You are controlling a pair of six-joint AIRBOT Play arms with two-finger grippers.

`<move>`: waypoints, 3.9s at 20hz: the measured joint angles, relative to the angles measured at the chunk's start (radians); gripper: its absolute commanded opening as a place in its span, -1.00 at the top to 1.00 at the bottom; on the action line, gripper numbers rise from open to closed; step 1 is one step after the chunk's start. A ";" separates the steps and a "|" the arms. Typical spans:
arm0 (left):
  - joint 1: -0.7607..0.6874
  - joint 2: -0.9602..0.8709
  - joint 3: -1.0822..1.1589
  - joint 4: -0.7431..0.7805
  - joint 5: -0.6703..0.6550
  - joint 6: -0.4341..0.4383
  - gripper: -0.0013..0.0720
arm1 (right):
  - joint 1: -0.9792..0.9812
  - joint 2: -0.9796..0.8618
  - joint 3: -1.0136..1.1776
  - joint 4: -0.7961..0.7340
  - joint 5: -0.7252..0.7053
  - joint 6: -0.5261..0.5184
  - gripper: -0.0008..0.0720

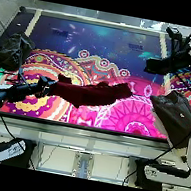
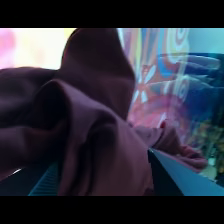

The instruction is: Fold the shirts.

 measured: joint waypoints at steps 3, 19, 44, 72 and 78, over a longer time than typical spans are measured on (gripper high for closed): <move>-0.019 -0.037 0.018 -0.087 0.007 0.049 0.91 | 0.014 -0.023 -0.002 0.004 -0.008 -0.008 0.10; -0.036 -0.056 0.028 -0.154 -0.016 0.135 0.93 | 0.013 -0.209 -0.292 0.088 -0.298 -0.016 -0.53; 0.287 0.619 0.455 -0.155 -0.440 0.108 0.94 | 0.160 0.341 0.272 0.137 0.163 -0.079 0.94; 0.029 -0.233 0.584 0.593 0.161 -0.228 -0.91 | 0.082 -0.474 0.298 -0.188 -0.470 0.232 -0.53; 0.280 -0.052 0.578 0.620 0.035 -0.214 -0.91 | -0.056 -0.297 0.275 -0.278 -0.196 0.109 -0.52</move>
